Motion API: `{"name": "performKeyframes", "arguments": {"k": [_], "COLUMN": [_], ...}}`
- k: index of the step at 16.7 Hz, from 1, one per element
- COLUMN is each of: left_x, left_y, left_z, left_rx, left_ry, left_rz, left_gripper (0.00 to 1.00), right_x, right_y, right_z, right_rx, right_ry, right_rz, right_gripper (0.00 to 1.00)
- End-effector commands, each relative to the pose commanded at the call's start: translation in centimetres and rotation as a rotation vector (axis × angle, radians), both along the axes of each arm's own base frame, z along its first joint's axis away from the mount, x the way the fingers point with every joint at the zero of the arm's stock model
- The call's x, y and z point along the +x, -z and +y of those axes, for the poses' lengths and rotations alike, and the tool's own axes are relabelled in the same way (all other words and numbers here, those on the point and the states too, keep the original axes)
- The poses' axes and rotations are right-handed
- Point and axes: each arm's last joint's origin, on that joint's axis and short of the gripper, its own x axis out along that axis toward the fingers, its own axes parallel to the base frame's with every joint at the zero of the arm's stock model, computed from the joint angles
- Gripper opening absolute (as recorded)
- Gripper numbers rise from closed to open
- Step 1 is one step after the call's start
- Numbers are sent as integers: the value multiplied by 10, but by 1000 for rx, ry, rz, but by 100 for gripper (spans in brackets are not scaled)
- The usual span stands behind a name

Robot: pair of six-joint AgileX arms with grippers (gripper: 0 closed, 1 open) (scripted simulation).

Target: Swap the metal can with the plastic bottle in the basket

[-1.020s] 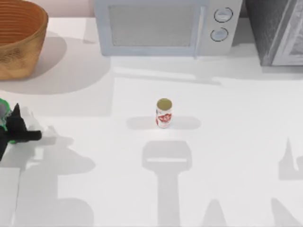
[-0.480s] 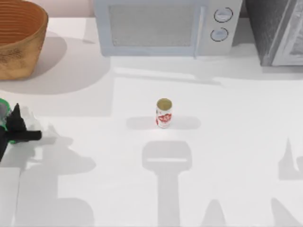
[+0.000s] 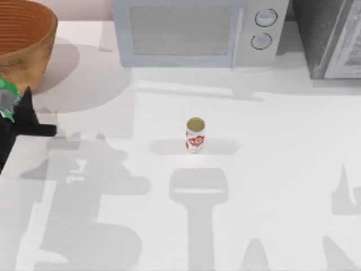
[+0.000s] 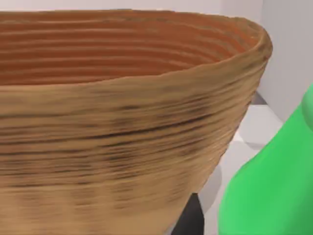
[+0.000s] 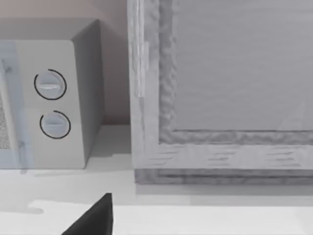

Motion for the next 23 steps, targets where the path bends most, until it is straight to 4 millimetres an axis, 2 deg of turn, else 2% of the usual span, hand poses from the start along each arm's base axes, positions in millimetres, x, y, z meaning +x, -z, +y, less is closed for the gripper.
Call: {"name": "performKeyframes", "arguments": {"k": [5,9,13,16,20,23], "left_x": [47,81,104,112,114,114], "left_y": [-59,-113,-160,-188,-208,-211], "left_z": [-19,-16,11,40,69,74], "left_rx": [-22,-27,-13,-2,6,7], "left_ry": [111,129,68,-2,-75,-87], "left_rz": [-75,-51,17,74,132,142], "left_gripper": [0,0,0,0,0,0], "right_x": [0,0,0,0,0,0], "right_y": [0,0,0,0,0,0], "right_z": [0,0,0,0,0,0], "right_rx": [0,0,0,0,0,0], "right_ry": [0,0,0,0,0,0], "right_rz": [0,0,0,0,0,0], "right_gripper": [100,100,100,100,100,100]}}
